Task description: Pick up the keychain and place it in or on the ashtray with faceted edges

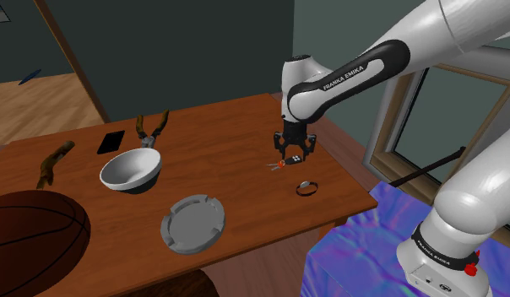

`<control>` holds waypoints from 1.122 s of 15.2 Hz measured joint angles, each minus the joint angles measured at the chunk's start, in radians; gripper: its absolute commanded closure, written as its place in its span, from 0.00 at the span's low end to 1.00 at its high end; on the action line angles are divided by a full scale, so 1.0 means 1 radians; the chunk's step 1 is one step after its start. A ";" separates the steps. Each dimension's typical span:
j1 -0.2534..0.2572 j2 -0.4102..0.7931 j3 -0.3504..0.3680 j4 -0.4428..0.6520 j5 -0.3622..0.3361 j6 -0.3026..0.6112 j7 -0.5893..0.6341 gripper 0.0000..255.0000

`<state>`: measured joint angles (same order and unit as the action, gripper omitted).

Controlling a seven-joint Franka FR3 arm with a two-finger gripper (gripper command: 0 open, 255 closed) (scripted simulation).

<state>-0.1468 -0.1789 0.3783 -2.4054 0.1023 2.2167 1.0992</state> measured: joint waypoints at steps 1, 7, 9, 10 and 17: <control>-0.001 -0.008 -0.003 0.006 0.002 -0.015 -0.004 1.00; 0.000 -0.045 -0.011 0.056 0.009 -0.099 -0.011 1.00; 0.001 -0.060 -0.013 0.074 0.013 -0.131 -0.012 1.00; 0.000 -0.067 -0.016 0.080 0.014 -0.144 -0.016 1.00; 0.036 -0.033 0.049 0.152 0.014 -0.178 0.090 1.00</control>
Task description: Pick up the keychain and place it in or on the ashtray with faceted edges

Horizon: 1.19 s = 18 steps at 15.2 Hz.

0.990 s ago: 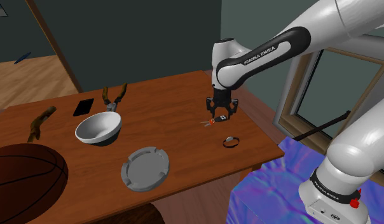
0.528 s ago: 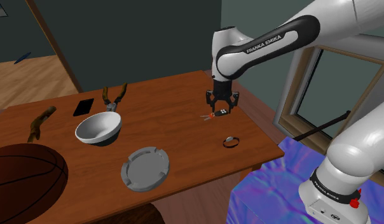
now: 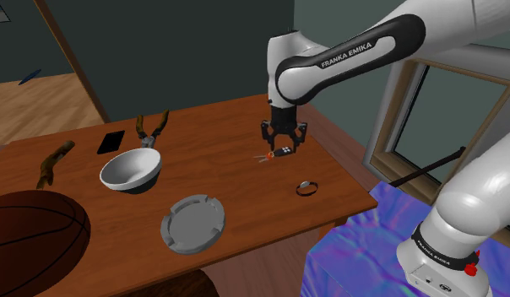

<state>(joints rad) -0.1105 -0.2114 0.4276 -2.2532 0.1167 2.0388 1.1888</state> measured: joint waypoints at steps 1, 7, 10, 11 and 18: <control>0.010 0.007 0.016 0.019 0.000 -0.011 0.027 1.00; 0.059 0.122 0.113 0.143 -0.044 -0.021 0.200 1.00; 0.090 0.194 0.156 0.223 -0.082 -0.037 0.294 1.00; 0.101 0.213 0.168 0.243 -0.094 -0.041 0.321 1.00; 0.220 0.435 0.227 0.484 -0.236 -0.103 0.541 1.00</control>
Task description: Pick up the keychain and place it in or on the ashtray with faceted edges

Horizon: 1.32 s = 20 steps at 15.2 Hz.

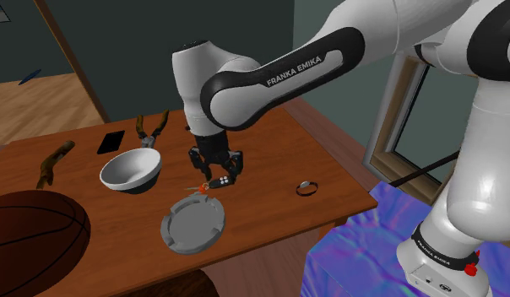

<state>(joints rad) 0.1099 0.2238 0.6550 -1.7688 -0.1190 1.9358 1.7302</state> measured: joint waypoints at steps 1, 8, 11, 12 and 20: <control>0.027 0.043 0.002 0.053 -0.027 -0.019 0.031 1.00; 0.131 0.191 -0.004 0.197 -0.115 -0.043 0.133 1.00; 0.129 0.196 -0.007 0.161 -0.120 -0.004 0.137 1.00; 0.133 0.205 -0.009 0.158 -0.126 0.007 0.143 1.00; 0.137 0.238 -0.023 0.095 -0.152 0.097 0.158 1.00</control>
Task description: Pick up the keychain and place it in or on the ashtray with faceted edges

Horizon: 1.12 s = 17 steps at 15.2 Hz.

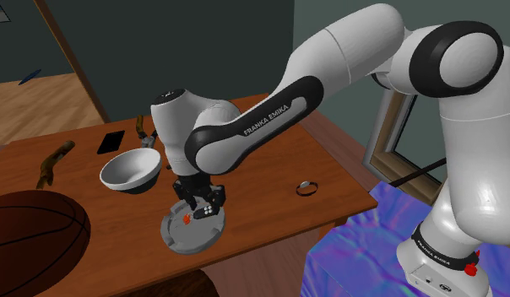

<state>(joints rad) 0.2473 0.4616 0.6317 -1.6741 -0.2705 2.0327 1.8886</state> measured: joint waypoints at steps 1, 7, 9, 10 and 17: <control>0.000 0.002 -0.001 -0.003 -0.002 0.005 0.001 1.00; 0.000 0.005 -0.002 -0.005 -0.003 0.010 0.001 1.00; 0.000 0.005 -0.002 -0.005 -0.003 0.010 0.001 0.00; 0.000 0.005 -0.002 -0.005 -0.003 0.010 0.001 0.00; -0.004 -0.020 0.008 0.037 0.015 -0.051 -0.011 0.00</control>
<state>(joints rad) 0.2434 0.4420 0.6396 -1.6370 -0.2555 1.9814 1.8778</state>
